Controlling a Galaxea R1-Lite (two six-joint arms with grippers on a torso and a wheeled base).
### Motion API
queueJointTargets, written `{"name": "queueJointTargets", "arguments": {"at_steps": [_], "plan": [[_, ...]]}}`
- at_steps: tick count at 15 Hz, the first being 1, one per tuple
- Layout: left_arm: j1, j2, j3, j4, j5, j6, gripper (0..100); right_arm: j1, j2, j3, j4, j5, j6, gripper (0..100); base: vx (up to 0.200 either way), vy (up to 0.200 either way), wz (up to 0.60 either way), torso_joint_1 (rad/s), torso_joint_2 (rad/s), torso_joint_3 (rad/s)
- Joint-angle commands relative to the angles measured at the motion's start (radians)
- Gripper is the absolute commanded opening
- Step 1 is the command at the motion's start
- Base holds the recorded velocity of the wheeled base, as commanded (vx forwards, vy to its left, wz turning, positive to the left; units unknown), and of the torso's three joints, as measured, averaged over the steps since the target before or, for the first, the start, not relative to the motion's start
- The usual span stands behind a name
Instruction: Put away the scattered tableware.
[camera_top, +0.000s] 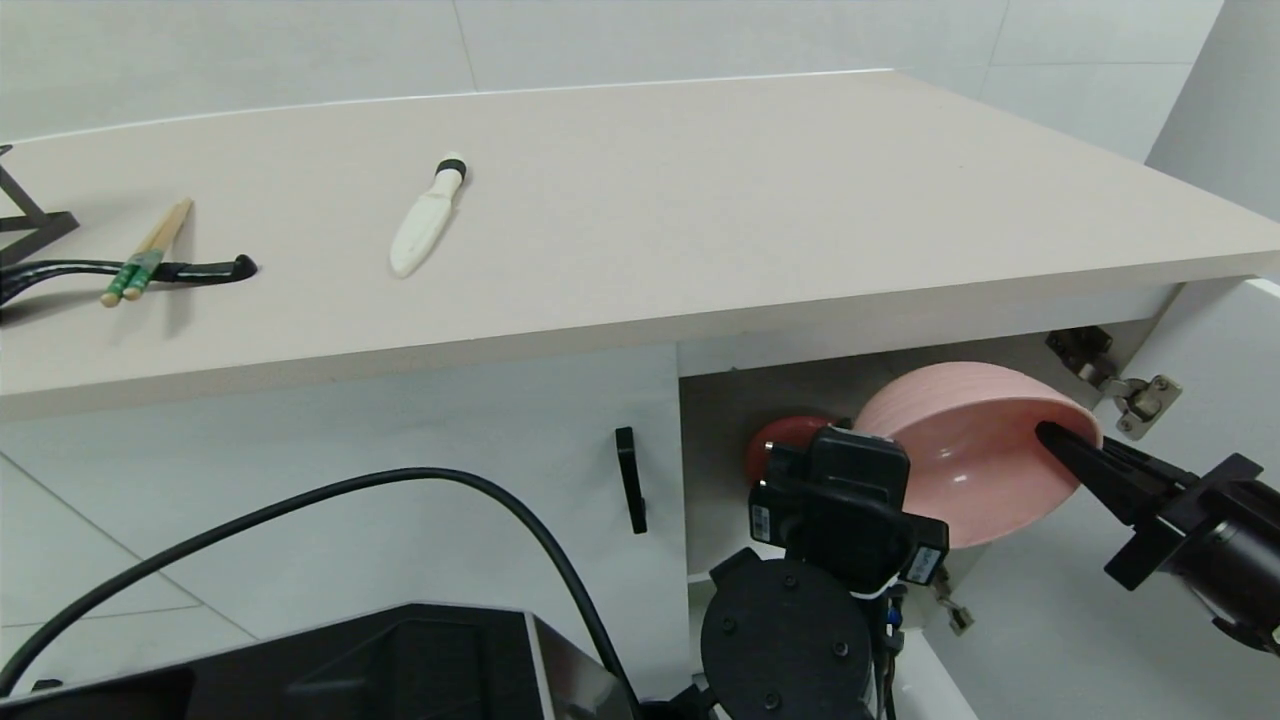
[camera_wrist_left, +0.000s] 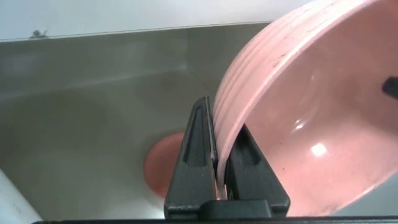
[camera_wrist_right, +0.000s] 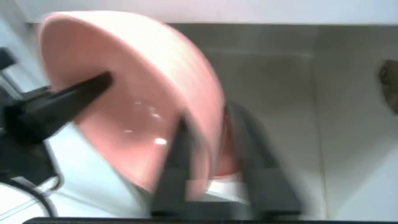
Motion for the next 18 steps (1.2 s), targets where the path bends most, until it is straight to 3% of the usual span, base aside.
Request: {"name": "queueJointTargets", "arguments": {"at_steps": [1, 6, 7, 9, 10, 11, 13, 15, 17, 18], "plan": [[0.001, -0.003, 0.000, 0.000, -0.010, 0.000, 100, 0.004, -0.002, 0.000, -0.004, 0.006, 0.002, 0, 0.000, 0.000, 0.00, 0.000, 0.00, 0.000], [-0.005, -0.044, 0.034, 0.000, -0.045, -0.005, 100, 0.003, 0.007, 0.005, -0.004, 0.006, 0.002, 0, 0.000, 0.000, 0.00, 0.000, 0.00, 0.000], [-0.015, -0.087, 0.078, 0.000, -0.094, -0.017, 100, 0.003, 0.009, 0.005, -0.004, 0.006, 0.002, 0, 0.000, 0.000, 0.00, 0.000, 0.00, 0.000], [-0.025, -0.208, 0.232, 0.000, -0.275, -0.074, 100, 0.003, 0.009, 0.006, -0.004, 0.006, 0.002, 0, 0.000, 0.000, 0.00, 0.000, 0.00, 0.000], [-0.014, -0.279, 0.313, 0.000, -0.390, -0.099, 100, 0.003, 0.009, 0.008, -0.004, 0.006, 0.002, 0, 0.000, 0.000, 0.00, 0.000, 0.00, 0.000], [0.014, -0.323, 0.351, 0.000, -0.447, -0.108, 100, 0.003, 0.007, 0.011, -0.004, 0.006, 0.002, 0, 0.000, 0.000, 0.00, 0.000, 0.00, 0.000], [0.040, -0.394, 0.391, 0.000, -0.476, -0.109, 100, 0.003, 0.016, 0.014, -0.004, 0.006, 0.000, 0, 0.000, 0.000, 0.00, 0.000, 0.00, 0.000], [0.073, -0.472, 0.477, 0.000, -0.624, -0.108, 100, 0.003, 0.024, 0.023, -0.004, 0.006, 0.000, 0, 0.000, 0.000, 0.00, 0.000, 0.00, 0.000], [0.144, -0.564, 0.615, 0.000, -0.783, -0.100, 100, 0.003, 0.032, 0.029, -0.004, 0.006, 0.000, 0, 0.000, 0.000, 0.00, 0.000, 0.00, 0.000], [0.146, -0.596, 0.673, 0.000, -0.829, -0.093, 100, 0.003, 0.035, 0.031, -0.004, 0.006, 0.000, 0, 0.000, 0.000, 0.00, 0.000, 0.00, 0.000]]}}
